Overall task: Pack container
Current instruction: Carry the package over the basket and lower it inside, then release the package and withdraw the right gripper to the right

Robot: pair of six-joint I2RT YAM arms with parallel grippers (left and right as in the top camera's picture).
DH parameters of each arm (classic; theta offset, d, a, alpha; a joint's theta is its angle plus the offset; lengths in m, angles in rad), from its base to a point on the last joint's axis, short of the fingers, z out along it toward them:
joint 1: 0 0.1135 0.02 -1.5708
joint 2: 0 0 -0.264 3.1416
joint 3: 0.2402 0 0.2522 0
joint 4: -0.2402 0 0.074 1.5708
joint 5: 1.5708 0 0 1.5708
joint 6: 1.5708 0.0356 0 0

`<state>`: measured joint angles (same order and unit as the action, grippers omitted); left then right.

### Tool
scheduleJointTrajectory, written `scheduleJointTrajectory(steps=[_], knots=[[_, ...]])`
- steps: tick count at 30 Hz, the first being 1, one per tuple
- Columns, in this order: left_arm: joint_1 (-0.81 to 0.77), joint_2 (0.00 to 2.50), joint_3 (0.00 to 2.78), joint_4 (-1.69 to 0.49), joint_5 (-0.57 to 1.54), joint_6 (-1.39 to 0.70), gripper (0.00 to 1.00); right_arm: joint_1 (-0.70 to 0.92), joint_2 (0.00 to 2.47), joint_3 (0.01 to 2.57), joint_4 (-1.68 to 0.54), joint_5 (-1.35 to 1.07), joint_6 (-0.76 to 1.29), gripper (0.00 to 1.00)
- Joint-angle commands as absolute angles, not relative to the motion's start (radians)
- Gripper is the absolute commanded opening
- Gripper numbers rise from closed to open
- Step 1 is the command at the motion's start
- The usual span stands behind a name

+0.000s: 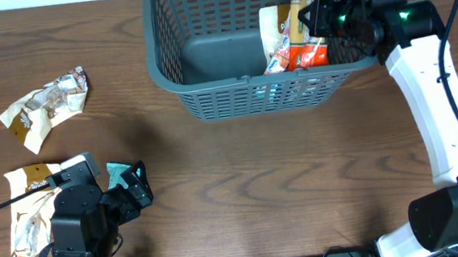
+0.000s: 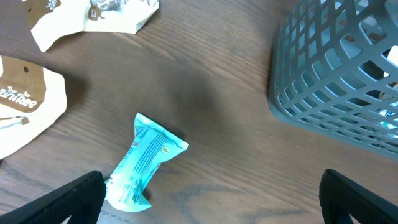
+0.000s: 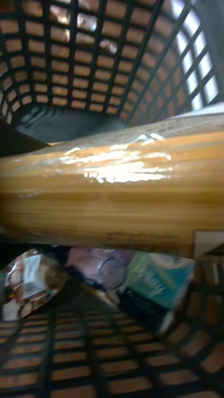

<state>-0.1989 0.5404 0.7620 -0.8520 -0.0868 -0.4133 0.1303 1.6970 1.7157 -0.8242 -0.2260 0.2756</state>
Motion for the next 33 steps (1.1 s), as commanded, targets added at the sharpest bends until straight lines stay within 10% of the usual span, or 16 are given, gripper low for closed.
scheduleJointTrajectory(steps=[1, 13, 19, 21, 33], knots=[[-0.197, 0.536, 0.785, -0.852, -0.106, -0.397, 0.99, 0.148, 1.677, 1.752, -0.842, -0.147, 0.245, 0.05], [-0.197, 0.536, 0.785, -0.852, -0.106, -0.397, 0.99, 0.15, 1.722, 1.716, -0.891, -0.086, 0.245, 0.14], [-0.197, 0.536, 0.785, -0.852, -0.106, -0.397, 0.99, 0.15, 1.738, 1.716, -0.873, -0.086, 0.245, 0.88], [-0.197, 0.536, 0.785, -0.852, -0.106, -0.397, 0.98, 0.15, 1.737, 1.716, -0.854, -0.087, 0.245, 0.99], [-0.197, 0.536, 0.785, -0.852, -0.106, -0.397, 0.99, 0.128, 1.737, 1.835, -0.813, -0.17, 0.247, 0.99]])
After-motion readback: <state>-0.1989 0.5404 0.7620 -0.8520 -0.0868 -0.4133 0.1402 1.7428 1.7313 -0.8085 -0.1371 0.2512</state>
